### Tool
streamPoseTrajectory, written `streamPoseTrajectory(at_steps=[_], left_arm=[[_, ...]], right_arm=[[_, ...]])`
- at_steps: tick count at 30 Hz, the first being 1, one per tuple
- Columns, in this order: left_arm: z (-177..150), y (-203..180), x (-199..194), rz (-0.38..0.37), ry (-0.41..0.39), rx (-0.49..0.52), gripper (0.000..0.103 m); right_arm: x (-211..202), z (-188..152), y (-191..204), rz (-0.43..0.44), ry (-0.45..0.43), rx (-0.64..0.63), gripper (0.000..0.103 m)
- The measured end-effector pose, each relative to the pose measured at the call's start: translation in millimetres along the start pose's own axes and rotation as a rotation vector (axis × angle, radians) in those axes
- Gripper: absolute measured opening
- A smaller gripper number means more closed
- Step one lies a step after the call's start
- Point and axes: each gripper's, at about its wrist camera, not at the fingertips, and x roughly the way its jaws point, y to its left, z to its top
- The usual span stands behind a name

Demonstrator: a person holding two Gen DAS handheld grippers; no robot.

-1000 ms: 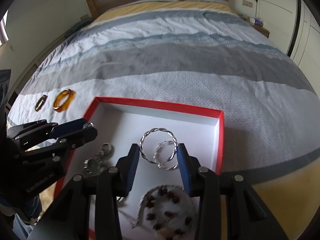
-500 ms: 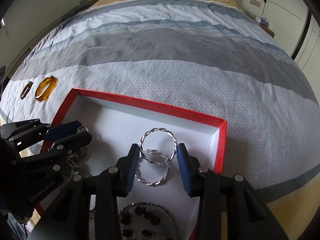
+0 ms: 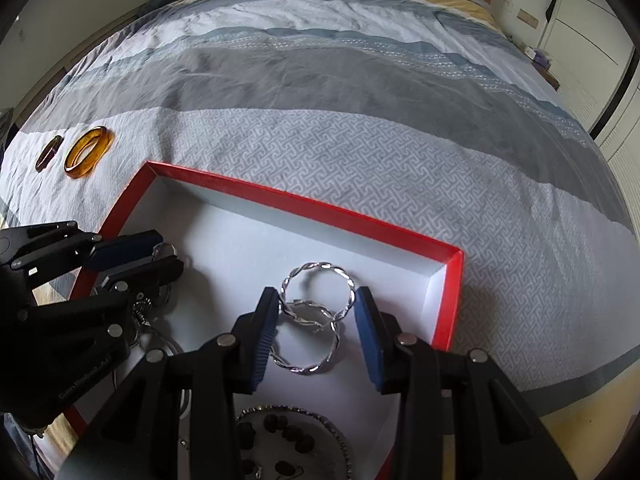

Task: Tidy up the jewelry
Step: 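Open the right tool to drop the hoop while the left tool lowers and releases the ring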

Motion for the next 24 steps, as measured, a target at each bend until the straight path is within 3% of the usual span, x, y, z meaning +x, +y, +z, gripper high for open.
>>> streamPoseTrajectory(at_steps=[10, 15, 24], left_arm=[[3, -2, -2, -0.005, 0.006, -0.001, 0.022], [2, -6, -9, -0.011, -0.005, 0.007, 0.027], [-4, -13, -68, -0.053, -0.104, 0.000, 0.036]], right_arm=[[-14, -2, -1, -0.020, -0.009, -0.005, 0.041], [-34, -7, -7, -0.031, -0.032, 0.012, 0.042], [-88, -33, -15, -0.024, -0.098, 0.098, 0.043]])
